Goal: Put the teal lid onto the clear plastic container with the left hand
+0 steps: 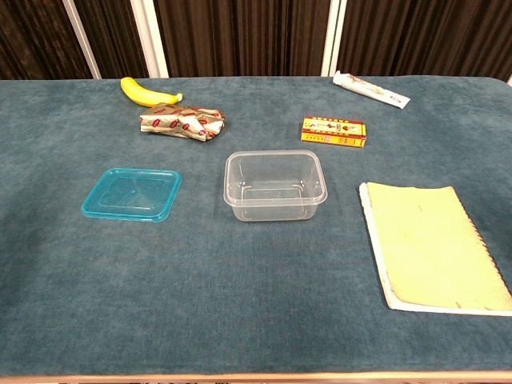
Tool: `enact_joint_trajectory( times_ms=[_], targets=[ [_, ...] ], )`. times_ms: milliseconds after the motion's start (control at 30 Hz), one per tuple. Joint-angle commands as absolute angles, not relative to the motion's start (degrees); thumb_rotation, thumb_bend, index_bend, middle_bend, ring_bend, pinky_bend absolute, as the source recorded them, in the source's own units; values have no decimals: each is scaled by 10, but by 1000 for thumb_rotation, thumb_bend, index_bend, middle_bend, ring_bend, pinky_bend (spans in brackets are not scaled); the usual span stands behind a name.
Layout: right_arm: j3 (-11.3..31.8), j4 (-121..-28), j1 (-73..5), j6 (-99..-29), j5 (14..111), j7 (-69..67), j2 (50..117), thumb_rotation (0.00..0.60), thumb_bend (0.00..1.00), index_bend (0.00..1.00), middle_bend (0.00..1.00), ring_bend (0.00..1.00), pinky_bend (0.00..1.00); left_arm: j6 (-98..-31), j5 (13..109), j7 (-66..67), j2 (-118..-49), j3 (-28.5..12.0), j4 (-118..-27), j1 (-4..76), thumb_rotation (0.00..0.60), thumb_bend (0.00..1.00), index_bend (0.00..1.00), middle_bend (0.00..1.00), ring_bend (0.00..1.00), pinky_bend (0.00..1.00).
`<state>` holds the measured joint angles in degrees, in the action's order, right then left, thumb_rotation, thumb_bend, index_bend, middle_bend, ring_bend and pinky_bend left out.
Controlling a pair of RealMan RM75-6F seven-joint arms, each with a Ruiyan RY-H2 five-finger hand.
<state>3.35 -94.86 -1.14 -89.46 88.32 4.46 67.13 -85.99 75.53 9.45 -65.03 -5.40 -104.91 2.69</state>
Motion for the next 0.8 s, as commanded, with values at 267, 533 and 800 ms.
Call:
enact_joint_trajectory(
  times_ms=[267, 533, 800],
  targets=[
    [31, -945, -8, -903, 891, 46, 667, 600, 273, 95, 6, 22, 0, -854, 757, 91, -649, -54, -1046, 31, 600, 231, 151, 70, 0, 0],
    [31, -948, -8, -900, 889, 46, 666, 600, 272, 89, 6, 22, 0, -845, 755, 86, -643, -52, -1045, 34, 600, 212, 140, 69, 0, 0],
    [28, -950, -5, -906, 896, 45, 664, 600, 273, 90, 6, 22, 0, -849, 763, 81, -644, -53, -1038, 35, 600, 178, 92, 60, 0, 0]
  ],
)
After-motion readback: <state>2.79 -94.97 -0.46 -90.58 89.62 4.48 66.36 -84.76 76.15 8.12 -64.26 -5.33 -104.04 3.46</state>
